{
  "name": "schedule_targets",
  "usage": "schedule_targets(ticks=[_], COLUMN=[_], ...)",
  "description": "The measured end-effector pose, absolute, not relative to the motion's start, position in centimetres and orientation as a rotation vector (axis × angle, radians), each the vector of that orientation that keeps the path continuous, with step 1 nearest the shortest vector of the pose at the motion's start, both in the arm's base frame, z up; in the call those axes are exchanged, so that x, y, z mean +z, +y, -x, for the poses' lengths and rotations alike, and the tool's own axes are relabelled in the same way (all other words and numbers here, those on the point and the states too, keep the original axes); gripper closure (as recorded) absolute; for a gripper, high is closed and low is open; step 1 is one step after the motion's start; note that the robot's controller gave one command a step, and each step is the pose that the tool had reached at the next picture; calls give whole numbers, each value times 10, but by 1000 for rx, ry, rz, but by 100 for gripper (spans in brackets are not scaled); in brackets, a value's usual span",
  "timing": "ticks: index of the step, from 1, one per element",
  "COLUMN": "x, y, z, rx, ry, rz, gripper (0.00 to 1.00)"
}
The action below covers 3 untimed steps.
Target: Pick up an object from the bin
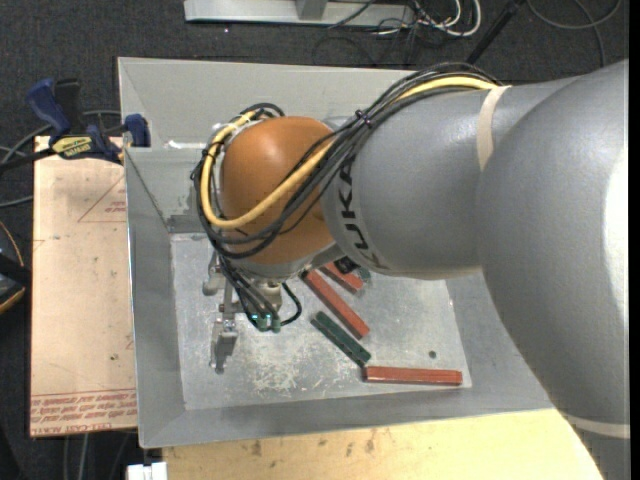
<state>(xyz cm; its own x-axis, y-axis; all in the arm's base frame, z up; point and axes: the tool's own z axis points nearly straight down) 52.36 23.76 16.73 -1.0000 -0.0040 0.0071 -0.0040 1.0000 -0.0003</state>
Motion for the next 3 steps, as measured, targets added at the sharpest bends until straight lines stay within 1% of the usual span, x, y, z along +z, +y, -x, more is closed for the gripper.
schedule_targets(ticks=[1, 2, 3], x=[171, 170, 124], y=[237, 236, 205], z=[-526, -526, -498], rx=[-2, -2, -1], ry=[-3141, -3142, -3136], rz=[-1, -2, -163], gripper=[0, 0, 0])
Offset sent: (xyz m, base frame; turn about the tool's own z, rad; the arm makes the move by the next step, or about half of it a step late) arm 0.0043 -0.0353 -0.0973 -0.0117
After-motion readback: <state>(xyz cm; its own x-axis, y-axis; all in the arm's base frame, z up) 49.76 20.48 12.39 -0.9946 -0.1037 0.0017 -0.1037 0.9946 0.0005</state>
